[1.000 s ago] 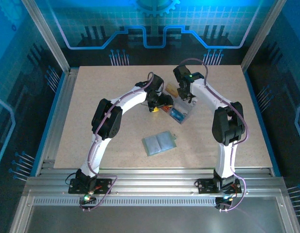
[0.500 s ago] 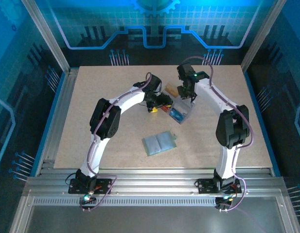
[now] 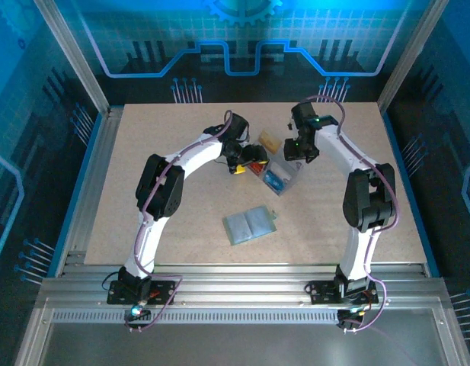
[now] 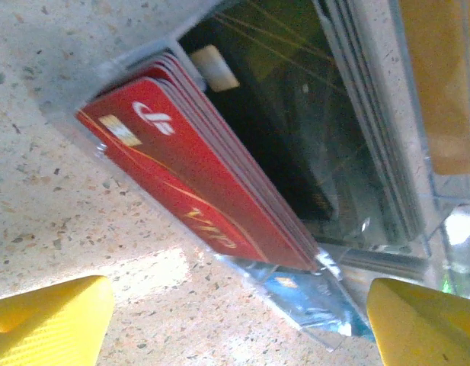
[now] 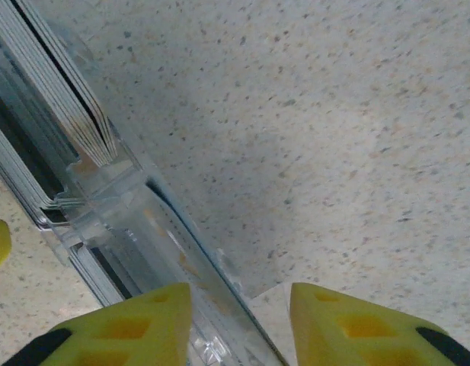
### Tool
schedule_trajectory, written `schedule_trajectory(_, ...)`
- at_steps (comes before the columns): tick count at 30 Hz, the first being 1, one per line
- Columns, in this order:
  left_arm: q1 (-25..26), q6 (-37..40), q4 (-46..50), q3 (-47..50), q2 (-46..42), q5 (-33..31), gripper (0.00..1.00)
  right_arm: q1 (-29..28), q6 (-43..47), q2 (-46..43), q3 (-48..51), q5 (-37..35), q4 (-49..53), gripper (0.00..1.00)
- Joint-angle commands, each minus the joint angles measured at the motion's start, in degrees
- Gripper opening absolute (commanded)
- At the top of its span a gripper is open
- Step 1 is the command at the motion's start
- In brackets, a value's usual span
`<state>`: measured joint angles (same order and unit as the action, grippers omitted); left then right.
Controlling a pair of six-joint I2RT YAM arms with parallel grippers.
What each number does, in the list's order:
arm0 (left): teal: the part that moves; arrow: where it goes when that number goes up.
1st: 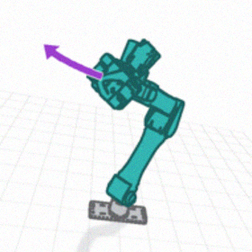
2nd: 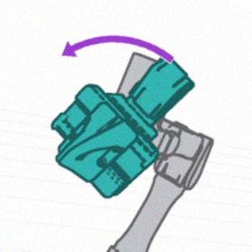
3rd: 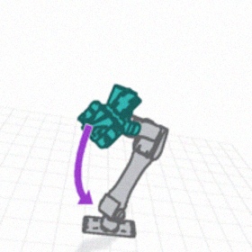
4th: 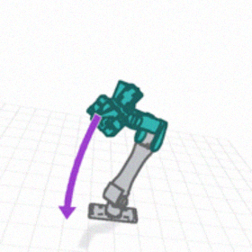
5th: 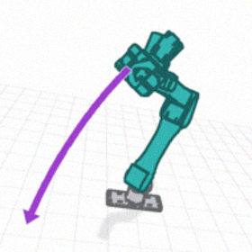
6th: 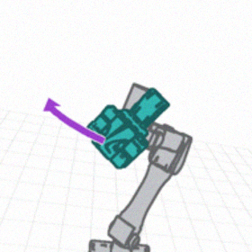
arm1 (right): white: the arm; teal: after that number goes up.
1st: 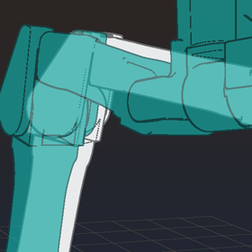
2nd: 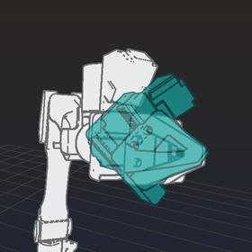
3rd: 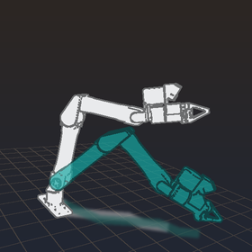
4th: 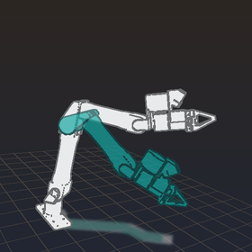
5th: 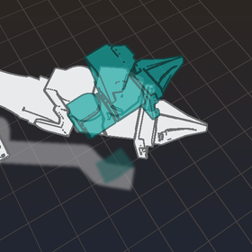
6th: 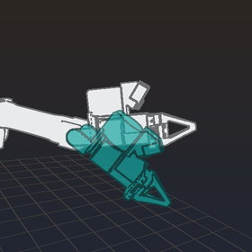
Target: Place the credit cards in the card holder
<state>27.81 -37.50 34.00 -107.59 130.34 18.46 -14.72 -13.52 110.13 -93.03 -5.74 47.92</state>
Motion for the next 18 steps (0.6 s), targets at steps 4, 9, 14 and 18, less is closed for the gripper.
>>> schedule_trajectory(4,-0.13,0.77,1.26,-3.24,-0.15,1.60,0.89,-3.21,-2.10,-3.54,4.00,4.56,-0.70,0.35)
schedule_trajectory(9,-0.15,1.90,2.02,-4.01,0.13,1.32,0.89,-6.25,-3.90,-6.53,6.56,2.72,-0.96,0.35)
schedule_trajectory(14,-0.07,2.82,3.24,-5.50,1.29,1.10,0.89,-8.61,-4.85,-8.64,6.70,-3.76,0.18,0.41)
schedule_trajectory(18,0.27,4.06,3.88,-6.77,1.89,0.88,0.89,-10.06,-4.31,-7.36,5.17,-7.09,1.82,0.43)
